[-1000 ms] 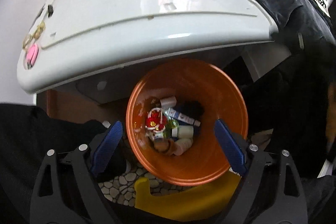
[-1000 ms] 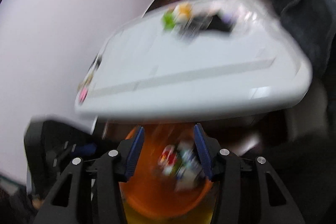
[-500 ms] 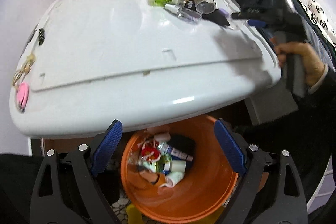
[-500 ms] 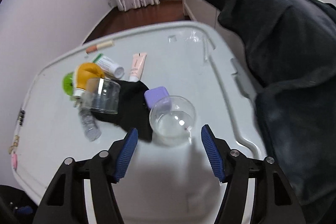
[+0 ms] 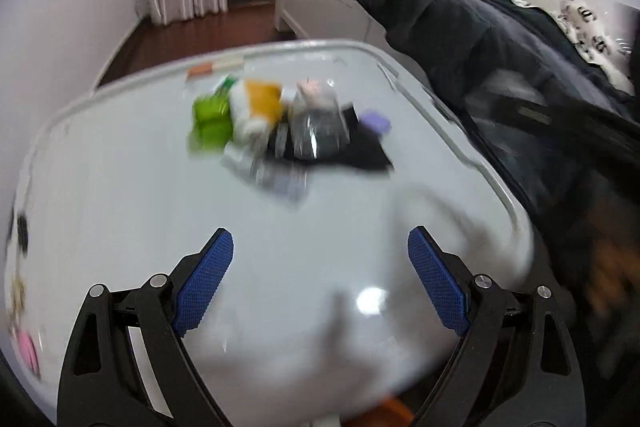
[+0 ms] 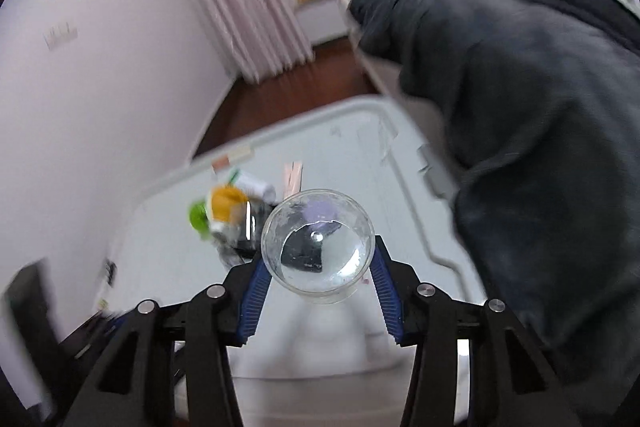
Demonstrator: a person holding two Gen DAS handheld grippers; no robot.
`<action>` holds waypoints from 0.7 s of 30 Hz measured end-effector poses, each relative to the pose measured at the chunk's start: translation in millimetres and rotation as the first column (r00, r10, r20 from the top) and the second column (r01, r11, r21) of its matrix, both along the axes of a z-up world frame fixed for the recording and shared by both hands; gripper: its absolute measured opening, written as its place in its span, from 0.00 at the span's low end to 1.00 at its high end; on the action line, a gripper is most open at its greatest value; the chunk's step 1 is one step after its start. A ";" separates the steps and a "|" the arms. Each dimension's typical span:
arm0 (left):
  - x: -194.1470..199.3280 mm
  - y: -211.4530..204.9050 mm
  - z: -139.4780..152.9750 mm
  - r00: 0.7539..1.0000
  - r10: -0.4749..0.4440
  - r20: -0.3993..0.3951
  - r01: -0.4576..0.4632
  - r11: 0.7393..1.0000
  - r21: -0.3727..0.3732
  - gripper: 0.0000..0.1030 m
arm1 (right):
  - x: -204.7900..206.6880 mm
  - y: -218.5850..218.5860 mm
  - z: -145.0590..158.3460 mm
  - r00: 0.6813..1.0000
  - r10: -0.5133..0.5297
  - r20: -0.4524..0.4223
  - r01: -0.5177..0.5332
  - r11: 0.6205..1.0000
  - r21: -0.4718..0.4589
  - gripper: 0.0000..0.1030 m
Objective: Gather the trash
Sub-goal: 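Grasp the clear round cup with the right tool while the left tool grasps the clear tall cup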
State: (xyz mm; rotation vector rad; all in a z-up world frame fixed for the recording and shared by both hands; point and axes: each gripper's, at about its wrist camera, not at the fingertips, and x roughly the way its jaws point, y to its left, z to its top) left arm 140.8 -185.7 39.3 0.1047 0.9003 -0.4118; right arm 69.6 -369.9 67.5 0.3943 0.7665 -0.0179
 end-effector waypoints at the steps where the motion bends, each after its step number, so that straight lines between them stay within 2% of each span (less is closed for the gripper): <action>1: 12.2 -9.6 -2.2 1.000 0.007 0.013 -0.007 1.000 0.015 0.84 | -10.2 -7.1 3.4 0.999 -0.026 0.024 0.026 1.000 0.006 0.47; 7: 71.9 -47.6 -22.2 0.998 0.048 0.033 -0.051 0.993 0.110 0.84 | -14.6 -31.4 1.4 0.998 -0.059 0.035 0.056 0.996 0.075 0.47; 9: 91.9 -53.8 -32.8 0.998 0.067 0.016 -0.069 0.990 0.120 0.84 | -12.8 -32.7 -0.4 0.998 -0.050 0.029 0.047 0.994 0.101 0.47; 12: 103.7 -57.3 -40.9 0.996 0.089 0.008 -0.089 0.987 0.137 0.83 | -7.4 -28.6 -0.5 0.999 -0.039 0.030 0.036 0.995 0.088 0.47; 13: 105.3 -57.6 -42.3 0.996 0.093 0.009 -0.094 0.987 0.128 0.77 | -5.8 -24.9 0.7 0.999 -0.033 0.032 0.031 0.997 0.070 0.47; 14: 106.4 -57.6 -44.7 0.996 0.086 -0.004 -0.085 0.990 0.112 0.54 | -6.4 -23.7 1.8 0.999 -0.031 0.033 0.028 0.997 0.065 0.47; 15: 107.5 -57.4 -47.7 0.996 0.084 -0.020 -0.081 0.991 0.109 0.48 | -5.3 -21.9 2.3 0.999 -0.027 0.034 0.024 0.997 0.072 0.47; 21: 77.3 -35.2 -32.2 0.997 0.073 -0.008 -0.072 0.996 0.055 0.47 | 0.7 -17.4 1.5 0.999 -0.018 0.029 0.015 0.995 0.094 0.47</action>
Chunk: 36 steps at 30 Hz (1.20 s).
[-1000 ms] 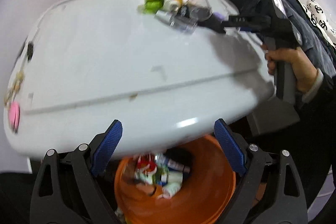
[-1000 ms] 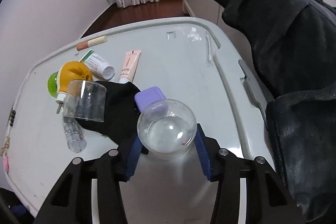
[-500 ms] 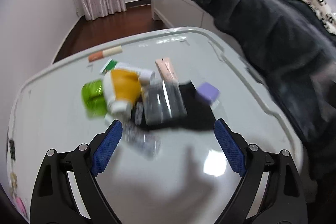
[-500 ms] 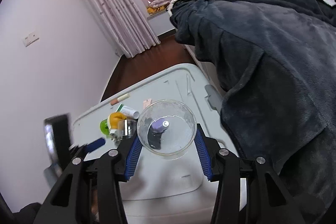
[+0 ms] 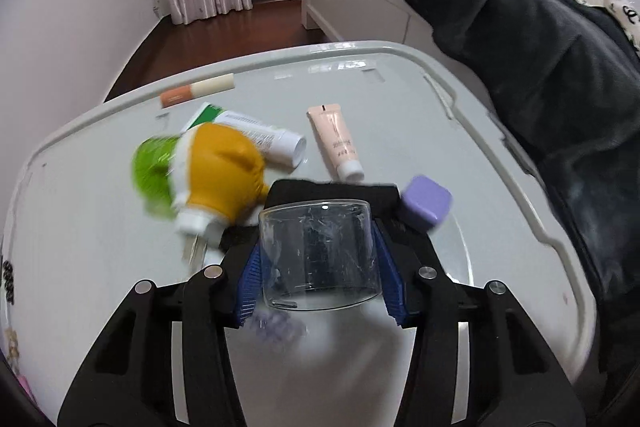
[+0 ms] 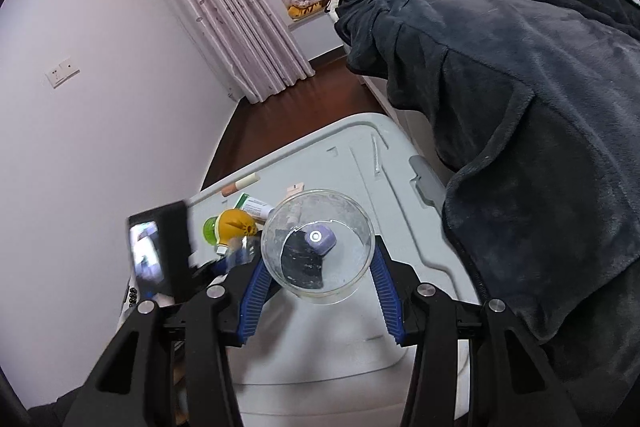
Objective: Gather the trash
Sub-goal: 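Grasp the clear round cup with the right tool while the left tool grasps the clear tall cup, then carry both clear cups over the orange basin and open both tools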
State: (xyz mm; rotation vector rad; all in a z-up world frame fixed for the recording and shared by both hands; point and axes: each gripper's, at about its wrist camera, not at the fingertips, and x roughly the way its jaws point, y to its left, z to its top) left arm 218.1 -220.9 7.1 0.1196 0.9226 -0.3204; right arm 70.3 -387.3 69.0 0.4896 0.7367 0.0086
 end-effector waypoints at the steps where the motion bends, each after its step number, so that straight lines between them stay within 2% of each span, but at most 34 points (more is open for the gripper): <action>1: -9.1 7.0 5.9 1.000 -0.007 -0.004 0.007 1.000 -0.019 0.47 | 0.7 2.7 0.6 1.000 0.005 0.001 -0.005 1.000 0.000 0.47; 3: -41.2 27.2 23.3 0.999 -0.037 -0.011 0.037 0.998 -0.060 0.47 | 2.8 9.1 1.6 1.000 0.016 0.002 -0.016 1.000 -0.003 0.47; 6: -94.5 60.7 47.0 0.997 -0.073 0.002 0.073 0.994 -0.084 0.47 | 5.8 25.1 -0.4 0.999 0.049 -0.006 -0.050 0.999 -0.009 0.47; 9: -149.2 101.5 65.8 0.998 -0.070 0.002 0.069 0.991 -0.114 0.47 | -1.9 52.5 2.9 0.993 0.116 0.010 -0.115 0.992 -0.046 0.47; 11: -186.6 125.9 71.4 0.998 -0.062 0.003 0.062 0.994 -0.090 0.47 | -22.7 80.6 5.0 0.983 0.184 0.023 -0.182 0.980 -0.079 0.47; 14: -232.8 150.7 64.6 0.998 -0.055 0.028 0.055 0.998 0.009 0.47 | -60.2 118.4 0.2 0.958 0.287 -0.001 -0.287 0.957 -0.052 0.47; 15: -246.1 158.0 57.0 0.998 -0.054 0.013 0.054 0.998 0.030 0.47 | -69.5 127.3 -1.7 0.949 0.315 -0.013 -0.315 0.948 -0.044 0.47; 16: -256.1 164.9 46.8 0.998 -0.057 -0.029 0.057 0.998 0.017 0.47 | -84.0 140.6 -5.3 0.935 0.354 -0.038 -0.355 0.934 -0.042 0.47; 18: -263.1 171.4 30.6 0.995 -0.045 -0.091 0.044 0.999 -0.017 0.47 | -109.8 163.6 -15.2 0.902 0.418 -0.106 -0.427 0.901 -0.075 0.47; 21: -270.8 176.5 9.6 0.985 -0.039 -0.165 0.032 0.998 -0.048 0.47 | -133.2 178.5 -28.2 0.874 0.452 -0.177 -0.472 0.876 -0.096 0.47; 24: -269.6 175.0 7.3 0.982 -0.050 -0.181 0.040 0.998 -0.057 0.47 | -147.3 181.1 -45.8 0.861 0.443 -0.251 -0.471 0.880 -0.065 0.47; 29: -270.3 172.7 -0.8 0.974 -0.050 -0.219 0.045 0.999 -0.031 0.47 | -156.5 182.4 -67.2 0.852 0.426 -0.306 -0.452 0.892 -0.018 0.47; 35: -267.8 170.5 -10.5 0.963 -0.032 -0.267 0.031 0.999 -0.008 0.48 | -157.8 186.4 -79.9 0.833 0.432 -0.346 -0.460 0.888 0.002 0.48; 36: -267.1 171.5 -11.9 0.962 -0.022 -0.273 0.023 1.000 0.002 0.51 | -157.9 186.7 -81.2 0.831 0.430 -0.352 -0.460 0.888 -0.001 0.49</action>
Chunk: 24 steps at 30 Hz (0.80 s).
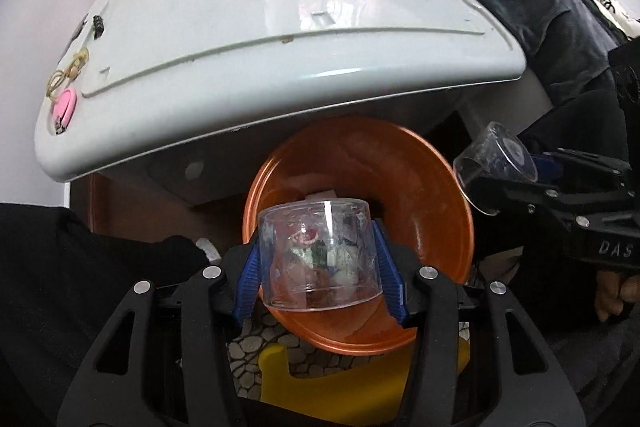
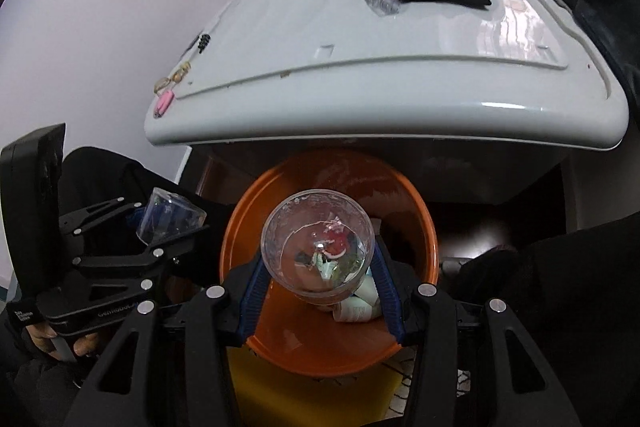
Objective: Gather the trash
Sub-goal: 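Carry both clear cups over the orange basin and open both tools, then reach the right tool to the table and grasp the lilac square case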
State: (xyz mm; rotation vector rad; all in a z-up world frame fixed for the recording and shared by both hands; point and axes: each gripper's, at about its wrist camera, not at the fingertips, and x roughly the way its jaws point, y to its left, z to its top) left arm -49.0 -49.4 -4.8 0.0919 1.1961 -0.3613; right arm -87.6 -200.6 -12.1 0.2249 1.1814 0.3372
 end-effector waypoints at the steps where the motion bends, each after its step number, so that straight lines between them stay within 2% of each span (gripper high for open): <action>1: 0.2 1.0 -1.3 1.000 0.009 -0.007 -0.009 1.000 0.010 0.55 | -0.1 0.0 -1.8 1.000 0.000 -0.008 0.000 1.000 -0.005 0.54; 2: 1.8 1.0 -2.1 1.000 0.019 -0.008 -0.019 1.000 0.018 0.70 | 0.3 -0.6 -1.9 1.000 -0.006 -0.010 0.006 1.000 -0.009 0.61; 3: 3.3 2.1 -2.6 0.999 0.034 -0.007 -0.033 0.999 0.027 0.77 | 0.3 -1.7 -1.8 1.000 -0.014 -0.006 0.014 1.000 -0.012 0.61; 10: 6.3 2.8 -4.1 0.999 0.036 -0.025 -0.035 0.999 0.035 0.77 | 4.0 -10.5 3.5 0.999 -0.047 -0.003 0.047 0.999 0.012 0.61; 15: 11.7 -1.7 5.8 0.999 0.031 0.025 -0.033 0.996 0.079 0.77 | 20.1 -21.4 19.7 0.997 -0.067 0.038 0.067 0.998 -0.009 0.61; 20: 25.4 -10.9 13.8 0.995 0.029 0.094 -0.042 0.989 0.138 0.77 | 57.6 -44.0 41.7 0.989 -0.113 0.098 0.118 0.992 -0.039 0.62; 24: 47.4 -16.7 18.9 0.993 0.053 0.105 -0.066 0.990 0.121 0.77 | 96.0 -61.7 50.4 0.980 -0.142 0.140 0.154 0.985 -0.083 0.62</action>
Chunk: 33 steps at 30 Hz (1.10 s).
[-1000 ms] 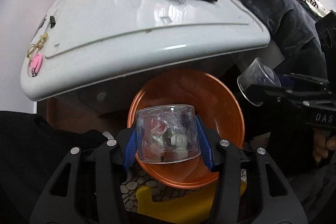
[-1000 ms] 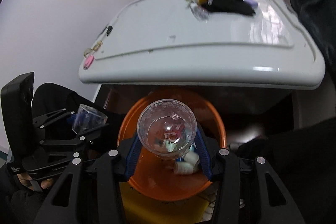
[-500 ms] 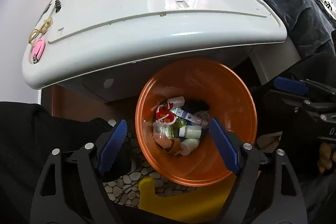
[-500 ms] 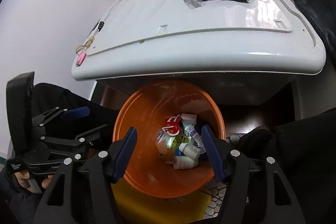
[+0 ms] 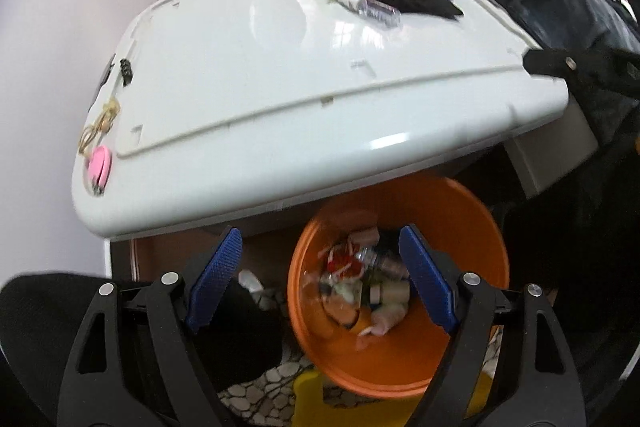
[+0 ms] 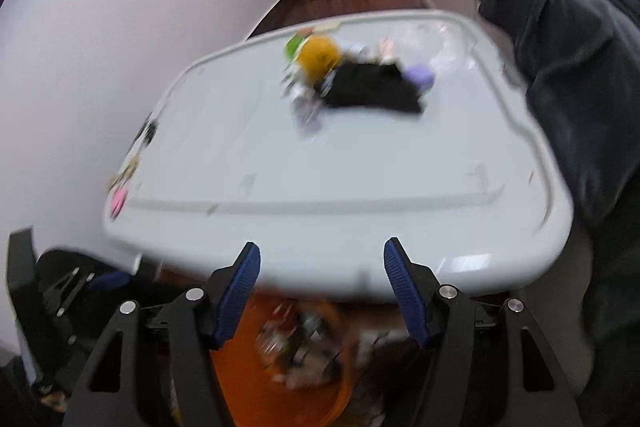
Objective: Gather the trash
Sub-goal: 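Reach the right tool to the table and grasp the lilac square case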
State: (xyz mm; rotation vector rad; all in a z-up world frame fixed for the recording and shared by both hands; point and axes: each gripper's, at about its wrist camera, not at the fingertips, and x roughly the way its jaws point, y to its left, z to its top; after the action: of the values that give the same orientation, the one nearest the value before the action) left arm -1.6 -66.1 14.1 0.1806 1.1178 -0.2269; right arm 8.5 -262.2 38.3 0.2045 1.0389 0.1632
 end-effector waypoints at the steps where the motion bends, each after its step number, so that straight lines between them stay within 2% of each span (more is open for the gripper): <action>1: 8.3 -2.2 0.8 1.000 0.013 0.005 -0.013 1.000 0.005 0.77 | 14.4 -6.9 0.3 1.000 -0.017 0.000 0.017 1.000 -0.020 0.62; 6: 39.2 -11.9 5.9 0.998 0.041 0.038 -0.041 0.999 0.003 0.77 | 65.0 -31.7 2.8 0.997 -0.083 0.002 0.083 0.996 -0.012 0.62; 11: 74.8 -17.5 10.7 0.997 0.050 0.064 -0.051 0.999 0.013 0.77 | 87.6 -29.6 6.5 0.994 -0.095 0.055 0.095 0.995 0.003 0.66; 14: 98.4 -16.8 12.3 0.996 0.063 0.067 -0.064 0.998 0.012 0.77 | 100.9 -30.3 3.3 0.991 -0.105 0.084 0.109 0.993 -0.041 0.66; 16: 111.8 -16.2 12.5 0.994 0.075 0.073 -0.076 0.997 0.009 0.77 | 115.1 -39.1 -4.3 0.989 -0.128 0.072 0.133 0.988 -0.077 0.66; 19: 126.0 -14.3 10.5 0.992 0.098 0.075 -0.098 0.995 -0.004 0.77 | 137.0 -55.7 -16.3 0.987 -0.160 0.029 0.162 0.983 -0.084 0.66; 24: 135.1 -8.6 4.4 0.990 0.135 0.040 -0.133 0.990 -0.052 0.77 | 178.6 -62.4 -36.4 0.994 -0.106 -0.009 0.104 0.984 -0.144 0.52; 26: 134.7 -9.6 3.5 0.991 0.127 0.030 -0.125 0.990 -0.057 0.77 | 192.6 -60.0 -45.3 0.998 -0.064 -0.026 0.058 0.980 -0.188 0.50; 30: 135.4 -14.8 3.2 0.992 0.114 0.046 -0.112 0.993 -0.040 0.77 | 206.9 -59.7 -59.9 0.999 -0.007 -0.041 -0.002 0.978 -0.207 0.39; 33: 139.1 -20.5 0.6 0.993 0.114 0.031 -0.112 0.993 -0.045 0.77 | 206.9 -53.7 -60.9 0.999 0.030 -0.021 -0.034 0.963 -0.268 0.32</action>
State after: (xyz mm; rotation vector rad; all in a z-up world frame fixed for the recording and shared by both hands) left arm 137.5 -86.6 14.7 0.0817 1.0848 -0.1464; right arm 215.4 -315.9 -22.6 -0.0572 1.0696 0.0487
